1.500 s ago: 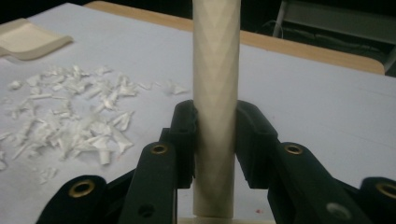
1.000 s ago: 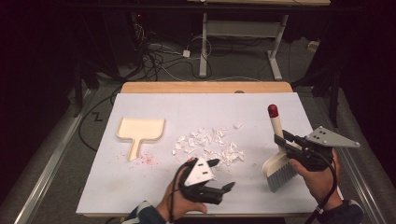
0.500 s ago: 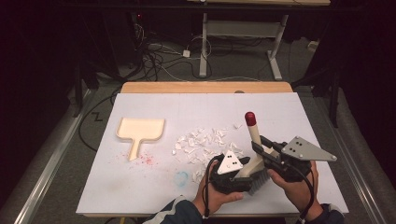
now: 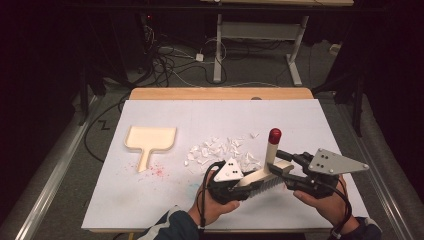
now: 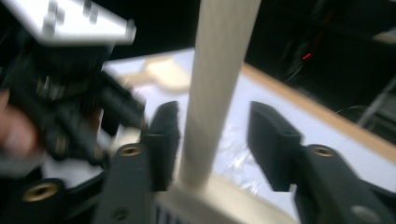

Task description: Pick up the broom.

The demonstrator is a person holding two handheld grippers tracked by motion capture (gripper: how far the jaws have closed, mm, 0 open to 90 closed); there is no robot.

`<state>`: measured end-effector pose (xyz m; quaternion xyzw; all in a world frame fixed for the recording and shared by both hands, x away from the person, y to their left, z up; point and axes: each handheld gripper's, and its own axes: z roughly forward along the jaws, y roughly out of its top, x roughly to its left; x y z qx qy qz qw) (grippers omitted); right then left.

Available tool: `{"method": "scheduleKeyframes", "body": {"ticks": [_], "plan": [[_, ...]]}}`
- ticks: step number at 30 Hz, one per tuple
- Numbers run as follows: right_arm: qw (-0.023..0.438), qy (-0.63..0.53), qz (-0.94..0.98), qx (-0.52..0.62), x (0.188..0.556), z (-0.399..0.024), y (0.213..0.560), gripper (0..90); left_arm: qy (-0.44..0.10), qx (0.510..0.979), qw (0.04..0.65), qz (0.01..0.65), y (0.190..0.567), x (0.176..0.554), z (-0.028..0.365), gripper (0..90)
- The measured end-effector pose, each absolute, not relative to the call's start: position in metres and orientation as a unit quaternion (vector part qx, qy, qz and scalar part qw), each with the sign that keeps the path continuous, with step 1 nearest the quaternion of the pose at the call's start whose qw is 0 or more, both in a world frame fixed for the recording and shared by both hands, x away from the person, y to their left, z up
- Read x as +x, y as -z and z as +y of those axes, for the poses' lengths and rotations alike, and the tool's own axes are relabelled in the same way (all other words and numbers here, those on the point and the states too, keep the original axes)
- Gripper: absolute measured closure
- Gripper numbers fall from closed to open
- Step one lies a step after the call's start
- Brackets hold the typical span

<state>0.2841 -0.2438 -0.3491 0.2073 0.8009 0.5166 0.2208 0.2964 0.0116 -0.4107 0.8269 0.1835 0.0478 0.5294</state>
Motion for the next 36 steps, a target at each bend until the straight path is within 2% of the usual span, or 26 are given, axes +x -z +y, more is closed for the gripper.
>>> {"method": "scheduleKeyframes", "body": {"ticks": [3,5,7,9,13,15,18,20,21,24,25,28,29,31,33,34,36], "plan": [[0.181,-0.477,0.844,0.168,0.286,-0.244,0.355,46.2,-0.047,0.843,0.514,0.154,0.408,0.292,0.025,65.1],[0.173,-0.462,0.856,0.151,0.286,-0.244,0.361,44.0,-0.048,0.846,0.51,0.147,0.408,0.288,0.028,65.1],[0.14,-0.459,0.867,0.136,0.288,-0.241,0.368,39.9,-0.035,0.854,0.503,0.129,0.41,0.283,0.035,65.1],[0.106,-0.447,0.881,0.111,0.288,-0.235,0.376,40.2,-0.036,0.861,0.494,0.115,0.412,0.278,0.039,65.1],[0.055,-0.423,0.901,0.08,0.29,-0.221,0.394,46.0,-0.018,0.87,0.486,0.083,0.416,0.274,0.047,65.0],[0.034,-0.427,0.901,0.074,0.291,-0.215,0.399,53.0,-0.013,0.87,0.486,0.077,0.416,0.274,0.046,64.9],[0.006,-0.433,0.899,0.067,0.292,-0.21,0.404,58.4,-0.011,0.87,0.488,0.072,0.417,0.276,0.046,64.1],[0.004,-0.43,0.901,0.061,0.292,-0.208,0.407,64.4,-0.014,0.868,0.49,0.076,0.417,0.278,0.049,58.4],[0.004,-0.43,0.901,0.061,0.292,-0.208,0.407,64.4,-0.014,0.868,0.49,0.076,0.417,0.278,0.049,56.0],[0.003,-0.429,0.901,0.06,0.291,-0.206,0.408,67.5,-0.022,0.869,0.488,0.071,0.416,0.279,0.05,54.4],[0.006,-0.43,0.901,0.059,0.291,-0.206,0.407,67.9,-0.044,0.868,0.489,0.074,0.415,0.278,0.051,52.5],[0.02,-0.431,0.899,0.072,0.289,-0.209,0.402,68.3,-0.062,0.864,0.492,0.084,0.414,0.278,0.055,45.3],[0.028,-0.432,0.898,0.074,0.29,-0.211,0.4,68.4,-0.086,0.86,0.493,0.095,0.413,0.28,0.06,40.9],[0.042,-0.436,0.894,0.091,0.292,-0.216,0.397,68.4,-0.097,0.857,0.494,0.106,0.412,0.28,0.063,30.4],[0.047,-0.438,0.892,0.101,0.294,-0.219,0.395,68.4,-0.118,0.851,0.497,0.124,0.411,0.281,0.07,29.7],[0.061,-0.441,0.888,0.118,0.297,-0.226,0.392,68.4,-0.145,0.846,0.495,0.137,0.409,0.281,0.078,24.4],[0.069,-0.442,0.883,0.139,0.301,-0.232,0.39,68.4,-0.173,0.842,0.49,0.147,0.409,0.28,0.086,22.3]]}}
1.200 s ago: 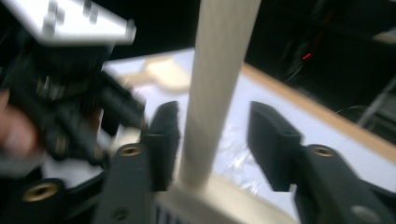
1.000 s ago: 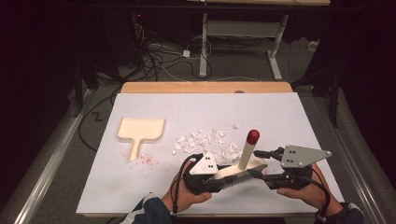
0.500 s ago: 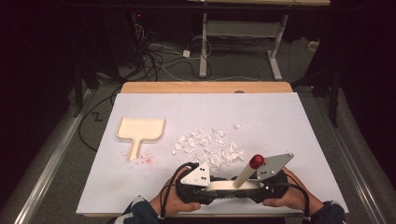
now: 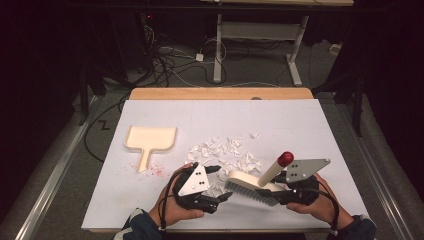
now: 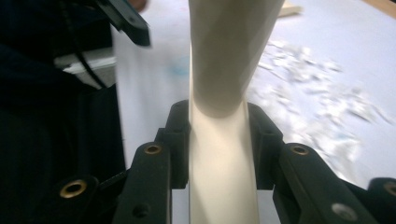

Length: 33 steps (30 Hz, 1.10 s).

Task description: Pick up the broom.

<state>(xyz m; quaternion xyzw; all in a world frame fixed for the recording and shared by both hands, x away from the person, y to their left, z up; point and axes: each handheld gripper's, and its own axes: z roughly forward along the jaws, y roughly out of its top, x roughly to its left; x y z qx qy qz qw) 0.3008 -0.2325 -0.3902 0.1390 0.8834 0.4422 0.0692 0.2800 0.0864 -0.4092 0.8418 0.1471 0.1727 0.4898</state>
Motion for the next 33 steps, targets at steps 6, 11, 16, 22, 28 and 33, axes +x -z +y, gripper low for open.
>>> {"method": "scheduleKeyframes", "body": {"ticks": [6,11,16,22,28,33], "plan": [[0.098,-0.452,0.865,0.193,0.309,-0.251,0.384,68.4,-0.22,0.837,0.467,0.18,0.418,0.278,0.11,17.0],[0.132,-0.452,0.852,0.227,0.312,-0.265,0.374,68.4,-0.262,0.836,0.429,0.219,0.434,0.273,0.135,16.9],[0.147,-0.454,0.843,0.249,0.315,-0.275,0.369,68.4,-0.277,0.832,0.406,0.255,0.448,0.268,0.159,16.8],[0.185,-0.445,0.832,0.276,0.32,-0.288,0.363,68.4,-0.29,0.827,0.387,0.286,0.459,0.26,0.186,16.8],[0.209,-0.432,0.82,0.31,0.333,-0.304,0.368,68.5,-0.298,0.809,0.396,0.316,0.466,0.257,0.206,16.6],[0.218,-0.426,0.815,0.327,0.341,-0.31,0.373,68.5,-0.296,0.823,0.372,0.309,0.472,0.257,0.201,16.6]]}}
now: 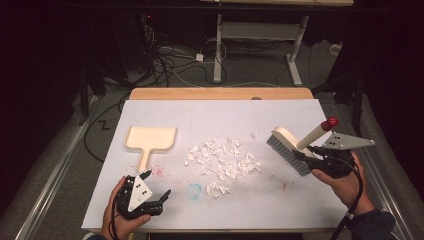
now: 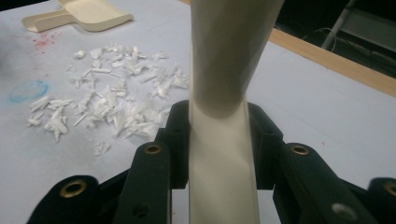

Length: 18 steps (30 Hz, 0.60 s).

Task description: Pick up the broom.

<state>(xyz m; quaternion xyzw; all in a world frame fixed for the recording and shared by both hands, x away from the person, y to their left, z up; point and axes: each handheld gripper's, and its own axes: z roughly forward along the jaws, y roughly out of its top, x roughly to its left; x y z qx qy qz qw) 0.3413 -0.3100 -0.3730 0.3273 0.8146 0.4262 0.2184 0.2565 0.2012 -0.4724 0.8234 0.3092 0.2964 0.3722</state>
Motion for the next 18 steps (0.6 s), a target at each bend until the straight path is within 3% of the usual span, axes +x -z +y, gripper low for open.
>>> {"method": "scheduleKeyframes", "body": {"ticks": [18], "plan": [[0.231,-0.384,0.819,0.359,0.377,-0.302,0.386,68.5,-0.288,0.842,0.345,0.299,0.481,0.259,0.201,16.6]]}}
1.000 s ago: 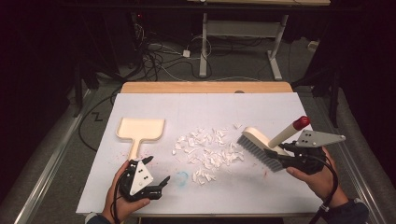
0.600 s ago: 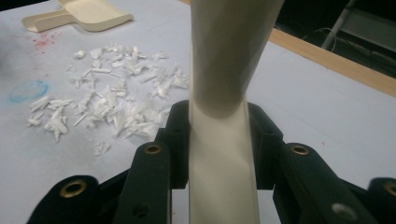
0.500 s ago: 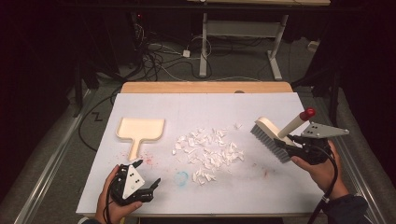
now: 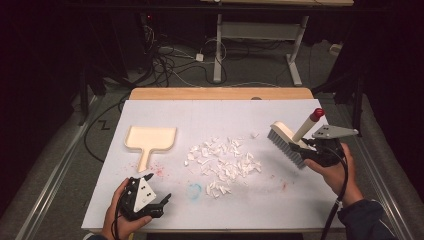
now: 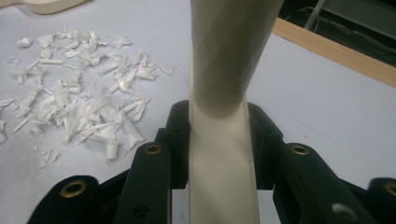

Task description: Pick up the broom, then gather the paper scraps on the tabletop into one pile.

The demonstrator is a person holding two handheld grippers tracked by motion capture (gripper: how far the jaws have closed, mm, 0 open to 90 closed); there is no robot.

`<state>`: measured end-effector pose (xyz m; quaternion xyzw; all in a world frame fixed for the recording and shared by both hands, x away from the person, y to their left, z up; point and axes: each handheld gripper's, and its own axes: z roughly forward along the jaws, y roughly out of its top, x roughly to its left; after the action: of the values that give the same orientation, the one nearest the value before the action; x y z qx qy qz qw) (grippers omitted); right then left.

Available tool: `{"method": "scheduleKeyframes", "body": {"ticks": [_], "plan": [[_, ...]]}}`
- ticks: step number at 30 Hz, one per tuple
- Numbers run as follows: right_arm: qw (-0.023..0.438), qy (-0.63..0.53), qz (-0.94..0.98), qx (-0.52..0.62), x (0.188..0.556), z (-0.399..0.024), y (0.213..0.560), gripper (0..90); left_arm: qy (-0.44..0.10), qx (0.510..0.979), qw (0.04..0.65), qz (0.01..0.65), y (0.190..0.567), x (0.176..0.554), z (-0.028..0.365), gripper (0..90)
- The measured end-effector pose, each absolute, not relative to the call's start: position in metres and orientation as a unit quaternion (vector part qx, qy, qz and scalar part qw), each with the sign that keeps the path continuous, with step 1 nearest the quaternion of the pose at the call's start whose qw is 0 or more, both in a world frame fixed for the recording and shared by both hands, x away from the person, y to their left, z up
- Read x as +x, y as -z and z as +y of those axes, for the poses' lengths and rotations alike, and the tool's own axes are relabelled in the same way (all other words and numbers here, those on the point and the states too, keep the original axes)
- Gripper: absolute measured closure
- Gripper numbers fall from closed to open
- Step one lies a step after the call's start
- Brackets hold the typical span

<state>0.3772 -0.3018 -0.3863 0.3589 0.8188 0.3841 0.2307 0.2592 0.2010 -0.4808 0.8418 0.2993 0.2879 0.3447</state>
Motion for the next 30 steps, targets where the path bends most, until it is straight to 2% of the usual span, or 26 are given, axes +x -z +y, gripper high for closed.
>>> {"method": "scheduleKeyframes", "body": {"ticks": [17,27,30], "plan": [[0.257,-0.339,0.836,0.347,0.415,-0.266,0.391,68.5,-0.283,0.835,0.352,0.314,0.48,0.259,0.203,16.6],[0.32,-0.264,0.841,0.348,0.451,-0.24,0.399,68.5,-0.28,0.839,0.352,0.306,0.481,0.261,0.2,16.6],[0.318,-0.238,0.849,0.347,0.462,-0.231,0.411,68.5,-0.278,0.839,0.351,0.309,0.481,0.261,0.201,16.6]]}}
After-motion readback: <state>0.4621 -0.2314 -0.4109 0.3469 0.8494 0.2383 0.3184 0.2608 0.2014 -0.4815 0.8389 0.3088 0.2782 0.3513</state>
